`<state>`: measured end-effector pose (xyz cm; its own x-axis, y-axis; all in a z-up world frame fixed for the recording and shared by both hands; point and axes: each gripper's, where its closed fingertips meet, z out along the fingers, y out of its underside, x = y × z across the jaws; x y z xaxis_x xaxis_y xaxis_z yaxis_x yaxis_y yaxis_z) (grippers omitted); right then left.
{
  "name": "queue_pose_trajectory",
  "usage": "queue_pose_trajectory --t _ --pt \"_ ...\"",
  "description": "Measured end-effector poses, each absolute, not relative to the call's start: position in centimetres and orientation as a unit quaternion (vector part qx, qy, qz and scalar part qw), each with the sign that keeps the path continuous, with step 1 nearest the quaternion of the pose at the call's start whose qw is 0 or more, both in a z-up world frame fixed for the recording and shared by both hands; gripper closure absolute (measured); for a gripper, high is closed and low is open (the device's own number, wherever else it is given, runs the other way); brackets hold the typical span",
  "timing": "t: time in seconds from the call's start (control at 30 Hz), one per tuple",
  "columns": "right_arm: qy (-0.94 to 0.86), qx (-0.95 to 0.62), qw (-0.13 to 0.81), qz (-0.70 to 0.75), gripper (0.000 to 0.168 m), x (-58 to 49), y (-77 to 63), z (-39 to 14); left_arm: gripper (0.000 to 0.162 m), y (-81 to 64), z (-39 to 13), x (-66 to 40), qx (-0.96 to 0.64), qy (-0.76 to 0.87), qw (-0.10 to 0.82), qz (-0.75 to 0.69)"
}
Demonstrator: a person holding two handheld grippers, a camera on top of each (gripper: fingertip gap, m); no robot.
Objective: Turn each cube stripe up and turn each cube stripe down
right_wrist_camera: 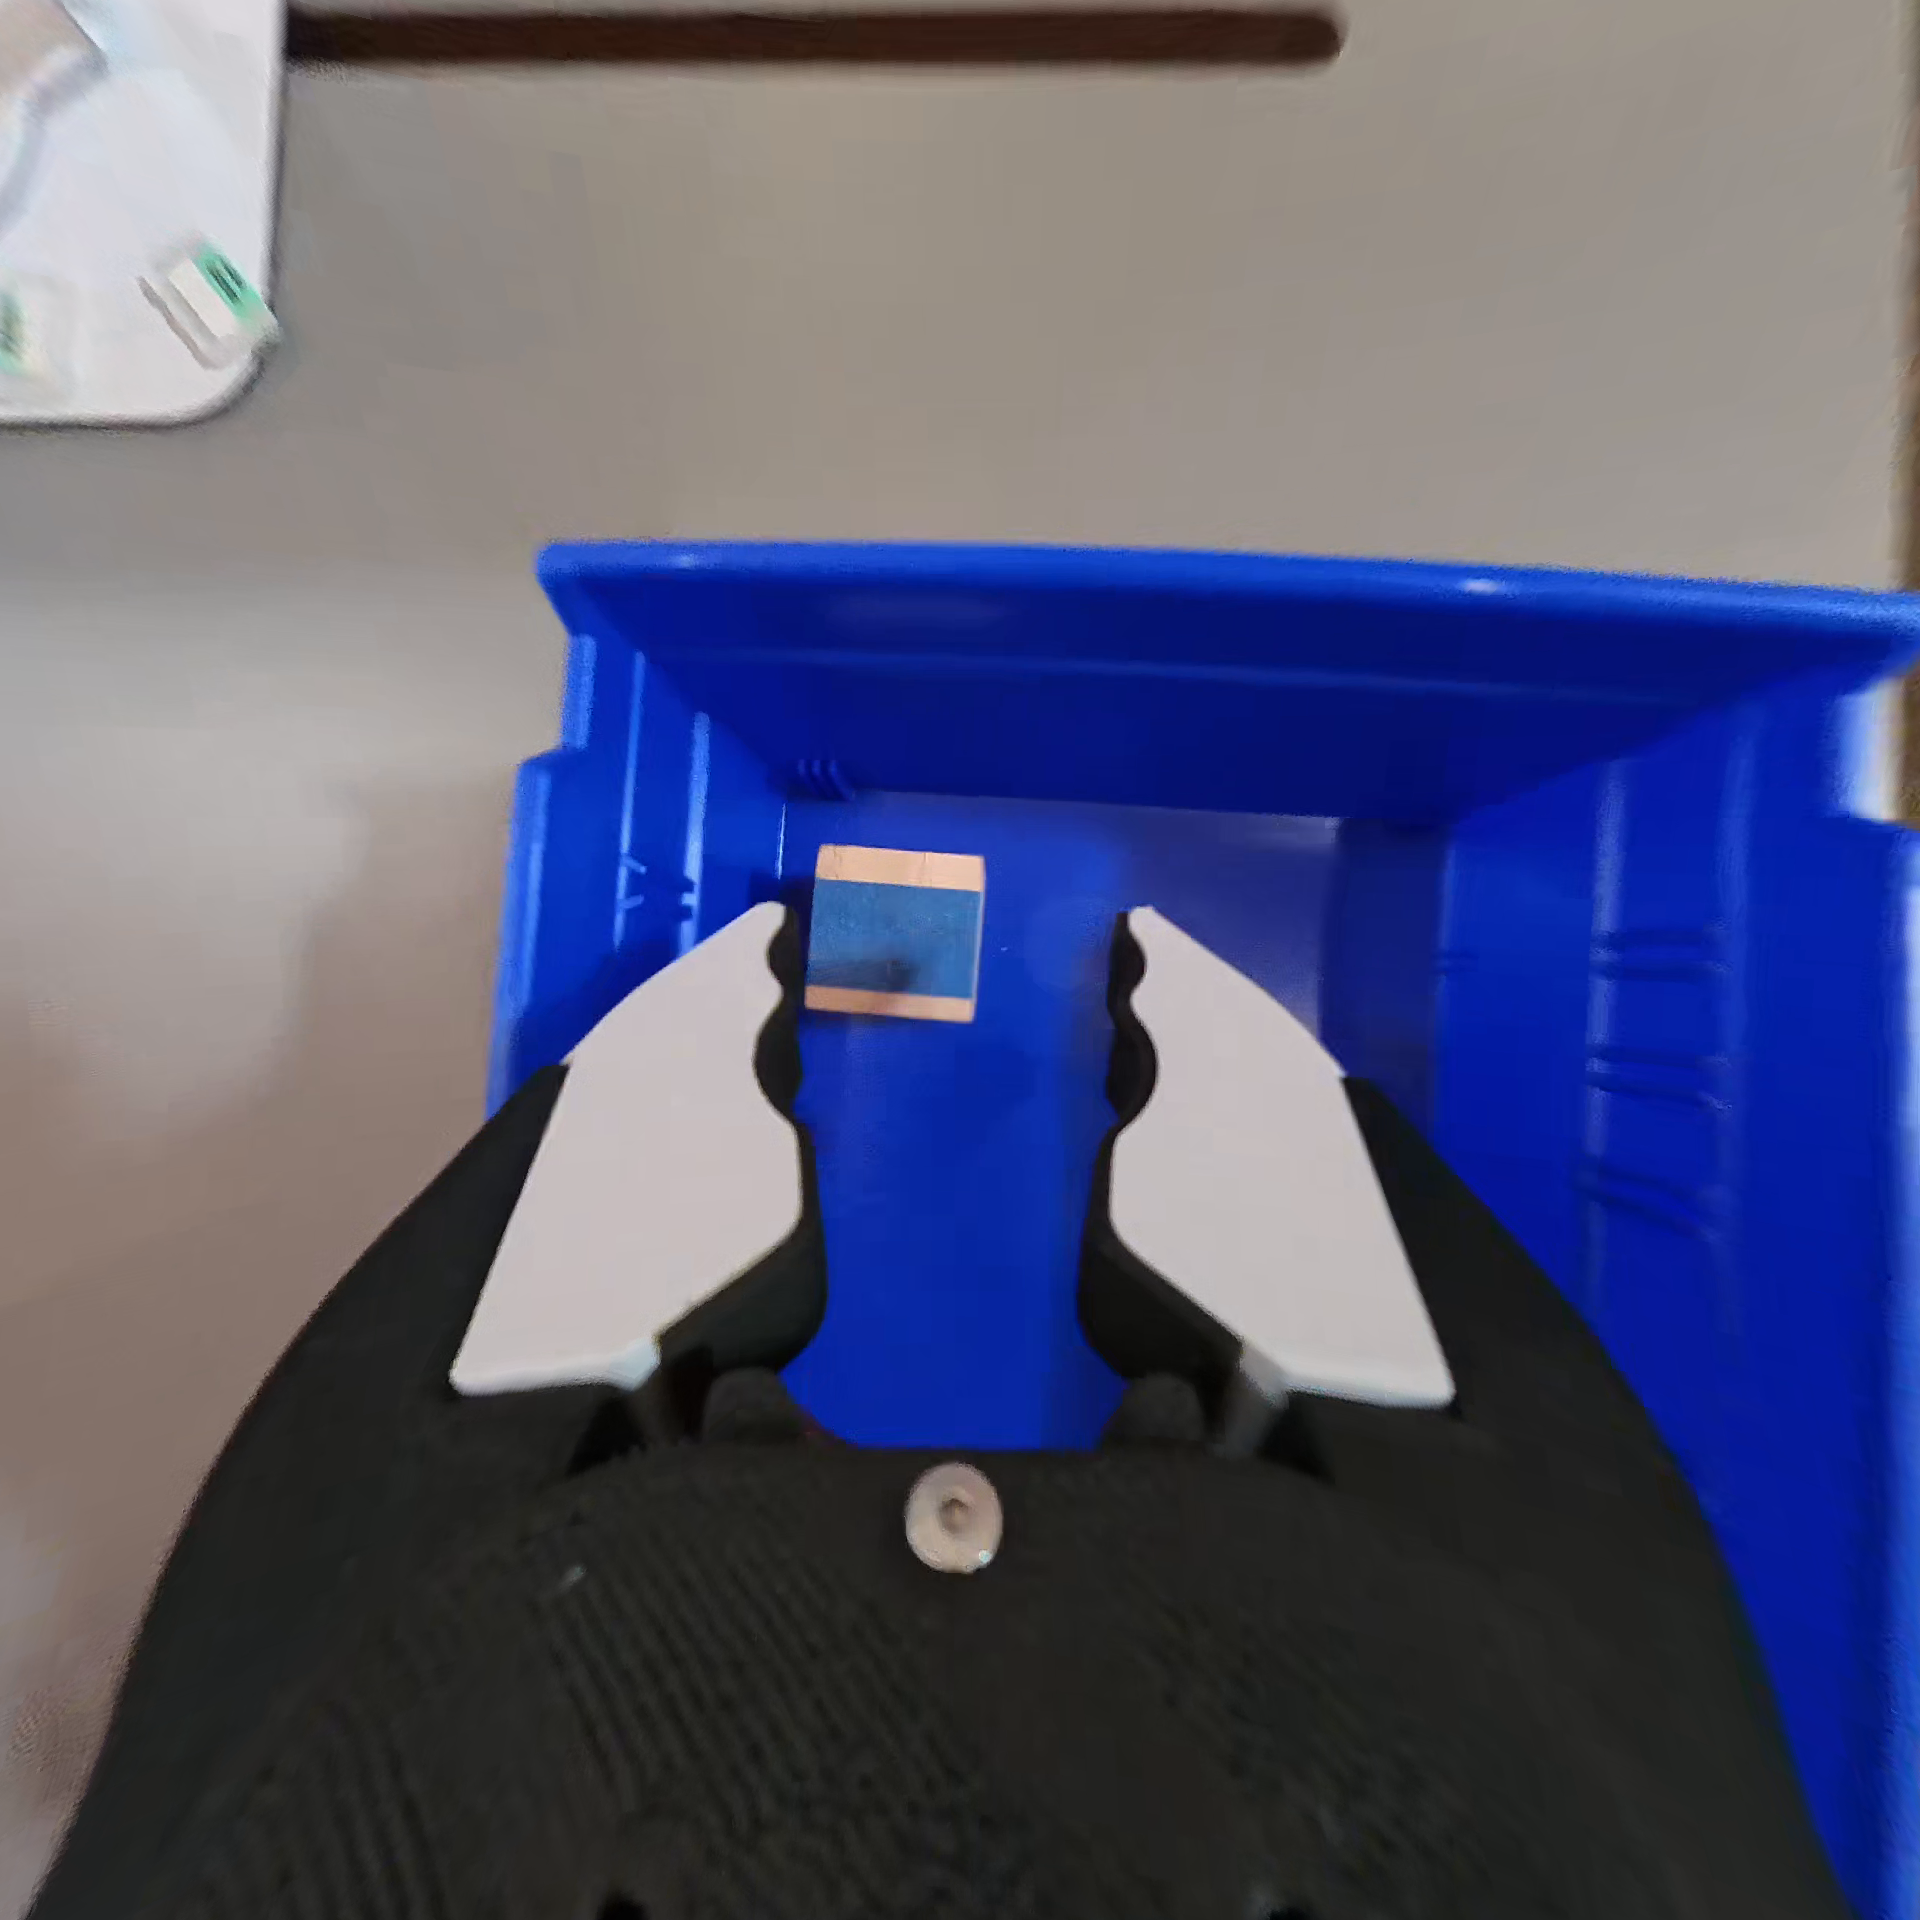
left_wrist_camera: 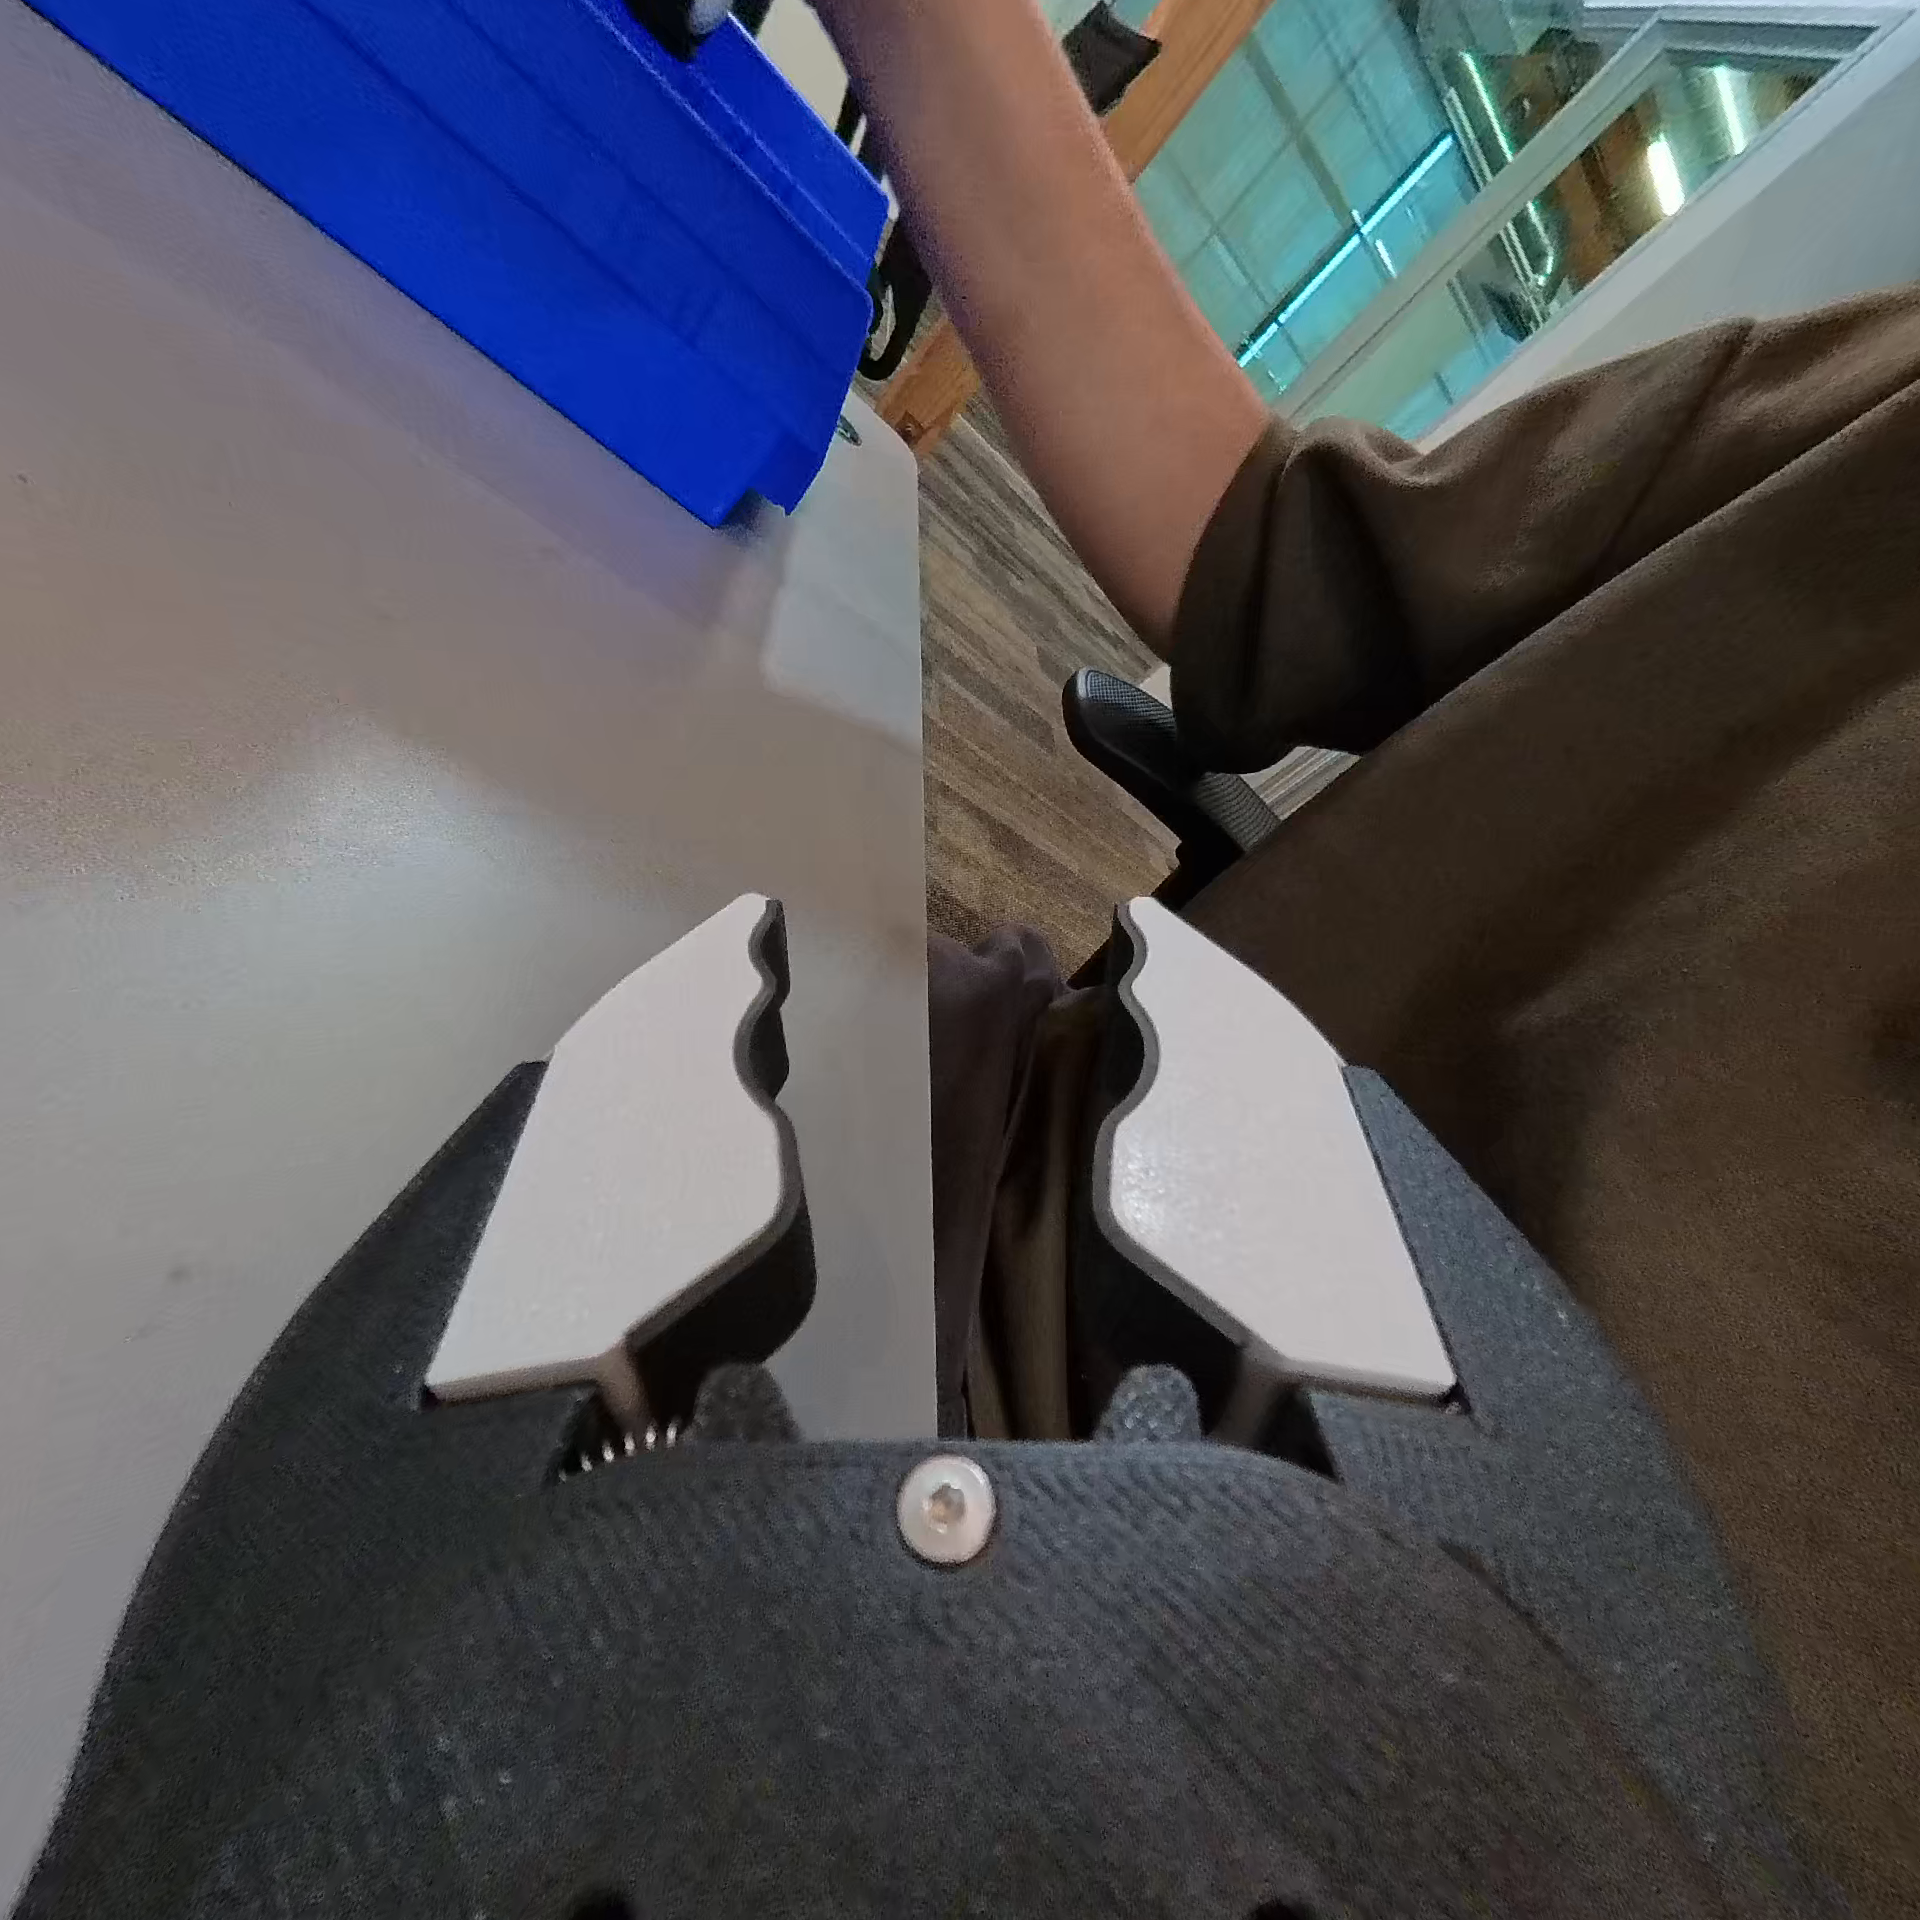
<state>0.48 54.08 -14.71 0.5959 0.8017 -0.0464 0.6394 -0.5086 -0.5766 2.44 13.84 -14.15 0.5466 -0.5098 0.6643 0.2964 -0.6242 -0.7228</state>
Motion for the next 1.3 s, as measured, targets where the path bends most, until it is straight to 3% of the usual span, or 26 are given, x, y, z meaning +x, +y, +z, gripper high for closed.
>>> queue_pose_trajectory --t 0.13,0.27,0.47,0.57,0.67,0.87,1.03,1.2,1.3 --pt "-0.395 -0.81 0.345 0.262 0.112 0.8 51.4 -7.7 0.103 13.9 -14.1 2.4 -0.767 0.068 0.432 -0.47" --pt "-0.401 -0.725 0.33 0.451 0.115 -0.8 39.6 -3.5 0.103 14.3 -14.1 2.3 -0.765 0.062 0.436 -0.47" --pt "-0.453 -0.624 0.335 0.542 0.113 -2.3 25.5 -7.3 0.109 15.4 -14.7 1.7 -0.783 0.056 0.456 -0.419" --pt "-0.466 -0.607 0.271 0.584 0.109 -2.2 21.0 -9.9 0.111 16.3 -15.6 -0.1 -0.81 0.039 0.481 -0.334" --pt "-0.509 -0.592 0.288 0.554 0.112 -2.4 20.3 -10.8 0.112 16.8 -15.3 -1.5 -0.813 0.022 0.505 -0.288" --pt "-0.525 -0.598 0.285 0.534 0.116 -2.9 20.4 -12.2 0.113 16.6 -11.5 -5.7 -0.781 -0.046 0.578 -0.233" --pt "-0.54 -0.6 0.23 0.543 0.117 -3.6 18.5 -13.2 0.117 12.7 -7.5 -14.7 -0.763 -0.122 0.631 -0.069" --pt "-0.568 -0.586 0.204 0.54 0.115 -3.9 16.3 -13.8 0.115 4.2 -4.6 -24.8 -0.773 -0.243 0.576 0.105" --pt "-0.6 -0.578 0.221 0.508 0.119 -3.9 15.9 -14.6 0.108 -2.2 -5.4 -29.3 -0.803 -0.323 0.468 0.178"
